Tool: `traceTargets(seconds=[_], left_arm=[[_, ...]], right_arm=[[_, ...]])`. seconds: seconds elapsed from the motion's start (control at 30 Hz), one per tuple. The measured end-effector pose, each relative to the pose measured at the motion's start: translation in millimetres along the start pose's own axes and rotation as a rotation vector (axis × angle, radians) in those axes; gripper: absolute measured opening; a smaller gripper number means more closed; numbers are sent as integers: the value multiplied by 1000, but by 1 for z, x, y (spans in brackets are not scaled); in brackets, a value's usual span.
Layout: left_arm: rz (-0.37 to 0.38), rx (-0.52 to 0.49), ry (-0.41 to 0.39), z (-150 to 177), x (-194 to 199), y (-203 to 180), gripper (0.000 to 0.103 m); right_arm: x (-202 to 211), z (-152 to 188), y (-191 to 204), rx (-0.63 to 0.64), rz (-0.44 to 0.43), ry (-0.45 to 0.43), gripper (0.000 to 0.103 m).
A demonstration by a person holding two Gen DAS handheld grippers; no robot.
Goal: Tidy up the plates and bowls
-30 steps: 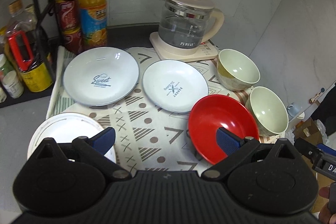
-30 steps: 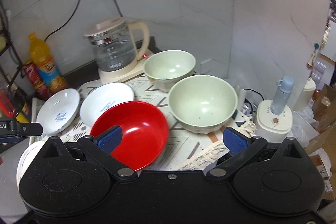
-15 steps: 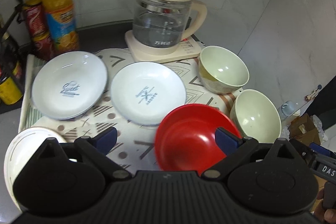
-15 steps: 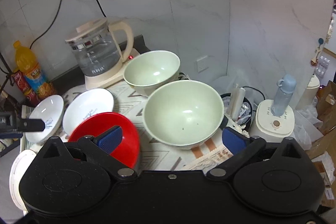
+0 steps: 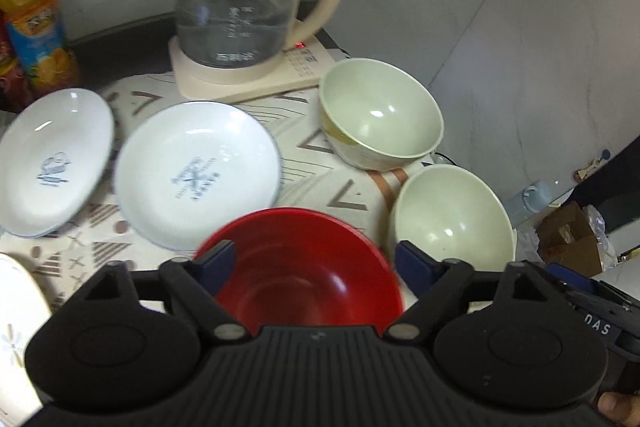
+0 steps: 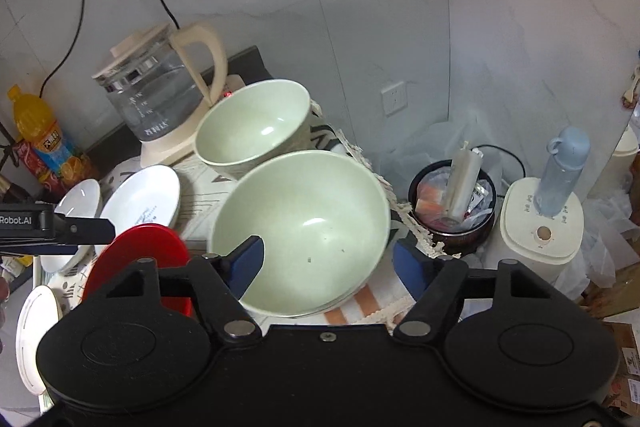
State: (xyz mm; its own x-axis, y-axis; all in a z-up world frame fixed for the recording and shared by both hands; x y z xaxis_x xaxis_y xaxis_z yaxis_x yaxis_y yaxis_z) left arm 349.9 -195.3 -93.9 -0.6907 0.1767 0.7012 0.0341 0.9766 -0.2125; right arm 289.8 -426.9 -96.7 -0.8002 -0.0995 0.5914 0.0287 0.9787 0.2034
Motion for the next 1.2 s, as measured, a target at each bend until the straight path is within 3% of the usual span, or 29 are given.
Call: traceTargets(seconds=[0.2, 0.5, 0.63, 0.83, 0.97, 1.1, 1.2], left_arm=[[26, 17, 11, 0, -24, -31, 70], [26, 39, 56, 4, -63, -58, 42], [32, 56, 87, 6, -75, -64, 34], [-4, 101, 141, 12, -93, -69, 31], [-26, 110, 153, 16, -101, -70, 25], [-58, 127, 157, 17, -106, -65, 12], [-65, 142, 155, 17, -108, -61, 5]], right_arm=[[-15, -3, -16, 19, -27, 16, 68], [-44, 0, -38, 9, -62, 74, 65], [-56, 1, -45, -14, -75, 102, 52], [-69, 2, -49, -18, -103, 151, 33], [-77, 6, -48, -7, -121, 179, 32], [-83, 11, -47, -35, -146, 201, 19], [-82, 9, -44, -15, -136, 190, 18]])
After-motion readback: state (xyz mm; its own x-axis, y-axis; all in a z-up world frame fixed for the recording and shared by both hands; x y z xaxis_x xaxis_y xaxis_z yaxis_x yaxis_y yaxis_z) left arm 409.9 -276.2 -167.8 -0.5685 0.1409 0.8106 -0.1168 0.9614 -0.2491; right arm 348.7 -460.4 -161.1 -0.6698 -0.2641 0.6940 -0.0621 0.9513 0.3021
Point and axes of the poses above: each gripper's, at about its wrist camera, not at the fingertips, and x roughly against the way its jaws point, y to its left, z to its underside, the point moved 3 cm from there along -x, roughly the way its jaws point, and after that the axes turned 15 degrees about -y, right-handed, at the moved point
